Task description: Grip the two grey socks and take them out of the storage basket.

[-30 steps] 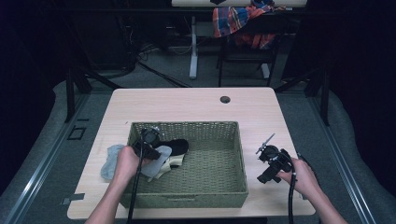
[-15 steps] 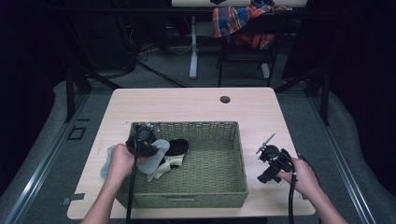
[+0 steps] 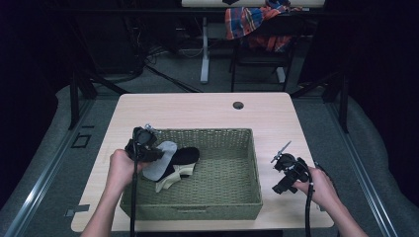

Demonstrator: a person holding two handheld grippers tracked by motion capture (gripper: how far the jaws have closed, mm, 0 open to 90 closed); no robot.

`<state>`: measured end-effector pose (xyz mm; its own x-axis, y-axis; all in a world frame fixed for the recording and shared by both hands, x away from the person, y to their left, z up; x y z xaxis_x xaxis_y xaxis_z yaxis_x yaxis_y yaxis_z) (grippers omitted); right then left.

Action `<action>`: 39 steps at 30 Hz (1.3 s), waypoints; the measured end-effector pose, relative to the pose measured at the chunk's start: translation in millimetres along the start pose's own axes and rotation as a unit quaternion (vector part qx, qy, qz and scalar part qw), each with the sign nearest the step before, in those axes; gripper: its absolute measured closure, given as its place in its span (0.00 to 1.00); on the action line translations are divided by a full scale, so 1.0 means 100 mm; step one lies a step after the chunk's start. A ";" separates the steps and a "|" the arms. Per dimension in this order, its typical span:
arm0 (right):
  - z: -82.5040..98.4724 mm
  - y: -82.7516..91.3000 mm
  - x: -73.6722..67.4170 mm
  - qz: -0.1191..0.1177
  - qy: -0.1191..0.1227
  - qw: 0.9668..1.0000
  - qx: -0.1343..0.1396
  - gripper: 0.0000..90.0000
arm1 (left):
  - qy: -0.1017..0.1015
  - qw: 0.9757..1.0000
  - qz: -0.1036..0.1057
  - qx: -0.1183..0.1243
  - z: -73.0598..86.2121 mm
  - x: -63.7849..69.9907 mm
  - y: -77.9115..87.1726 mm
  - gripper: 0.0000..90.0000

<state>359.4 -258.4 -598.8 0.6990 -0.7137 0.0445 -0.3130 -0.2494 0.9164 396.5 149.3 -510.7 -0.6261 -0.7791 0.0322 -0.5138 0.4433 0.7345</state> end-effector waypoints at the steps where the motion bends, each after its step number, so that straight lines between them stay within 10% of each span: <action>1: 0.00 0.00 0.00 0.000 0.000 1.000 0.000 0.08 | 0.002 1.000 0.000 0.004 -0.02 0.00 0.03 0.95; 23: 0.00 0.01 0.02 0.000 0.010 1.000 -0.012 0.08 | 0.022 0.998 -0.014 0.060 -0.18 -0.14 0.51 0.95; 39: 0.01 0.01 0.02 -0.001 0.010 1.000 -0.013 0.08 | 0.060 0.992 -0.075 0.087 -0.06 -0.55 0.89 0.95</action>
<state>359.7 -260.1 -598.1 0.7123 -0.7000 0.0504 -0.2956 -0.2340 0.9262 388.4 228.7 -442.6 -0.4663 -0.8844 0.0205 -0.6950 0.3806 0.6101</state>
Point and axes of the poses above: each handheld gripper's, and its own axes: y roughly backward along the jaws, z roughly out of its underside, x roughly to its right, the point moved 8 cm from there along -y, roughly forward along the jaws, and after that the axes turned 13 degrees about x, right-handed, at the moved point
